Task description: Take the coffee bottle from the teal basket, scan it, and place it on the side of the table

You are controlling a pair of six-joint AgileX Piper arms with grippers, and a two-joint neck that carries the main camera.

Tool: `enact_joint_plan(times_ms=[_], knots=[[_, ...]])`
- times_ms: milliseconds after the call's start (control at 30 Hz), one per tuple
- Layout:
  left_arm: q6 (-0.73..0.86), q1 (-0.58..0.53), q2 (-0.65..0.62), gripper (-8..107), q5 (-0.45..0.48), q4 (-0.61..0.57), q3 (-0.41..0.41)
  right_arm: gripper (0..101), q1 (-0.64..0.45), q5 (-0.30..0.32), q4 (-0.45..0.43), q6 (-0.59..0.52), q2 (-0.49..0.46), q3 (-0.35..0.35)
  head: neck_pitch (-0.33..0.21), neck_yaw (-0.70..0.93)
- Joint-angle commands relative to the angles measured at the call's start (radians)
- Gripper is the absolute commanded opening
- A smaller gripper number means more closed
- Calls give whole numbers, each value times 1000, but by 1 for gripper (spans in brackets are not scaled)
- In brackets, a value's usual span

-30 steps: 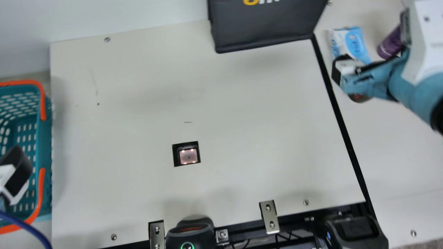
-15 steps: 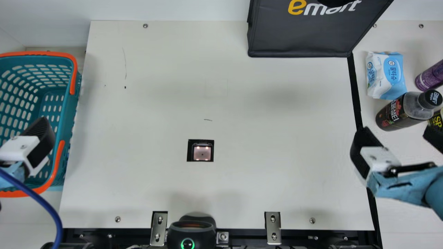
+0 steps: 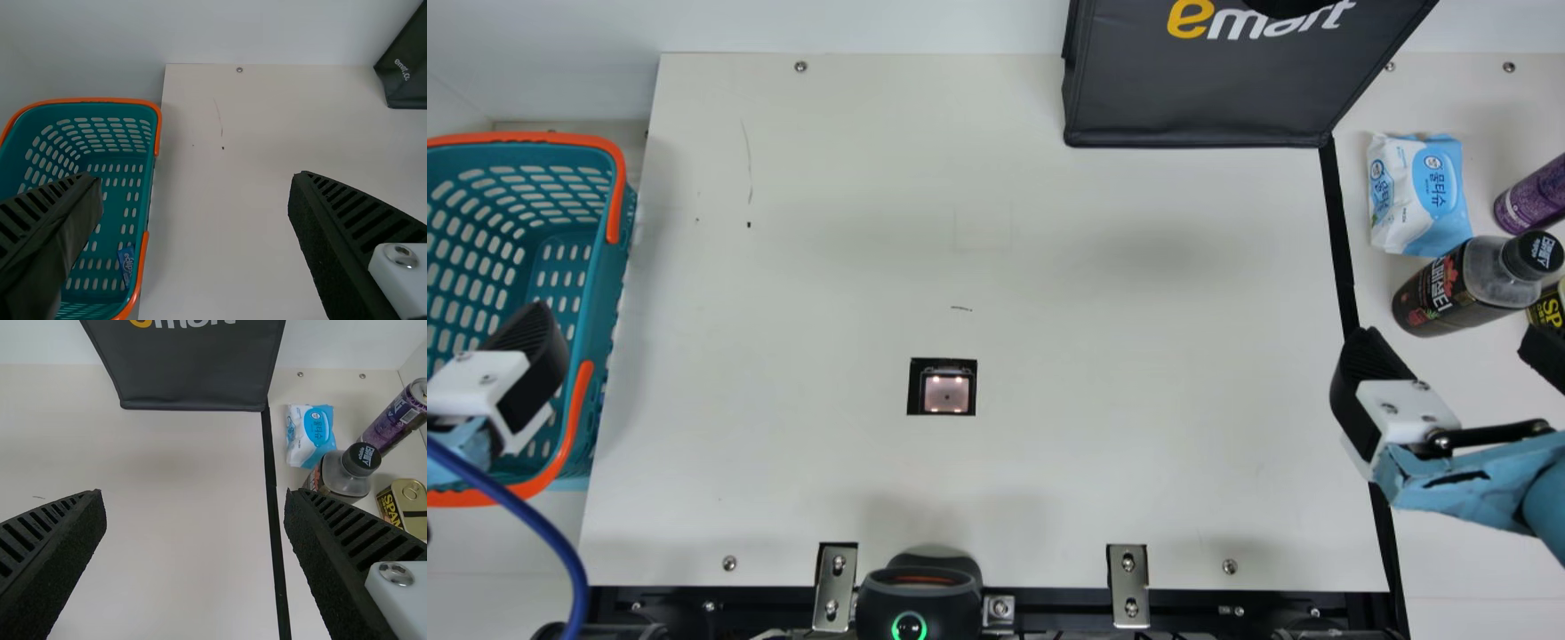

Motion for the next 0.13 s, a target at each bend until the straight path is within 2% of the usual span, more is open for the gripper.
enact_joint_plan(times_ms=[0,100], knots=[[0,0,0,90,0,0,0,95,0,0,0,0,0,0,-29,3],[0,0,0,90,0,0,0,95,0,0,0,0,0,0,-29,3]])
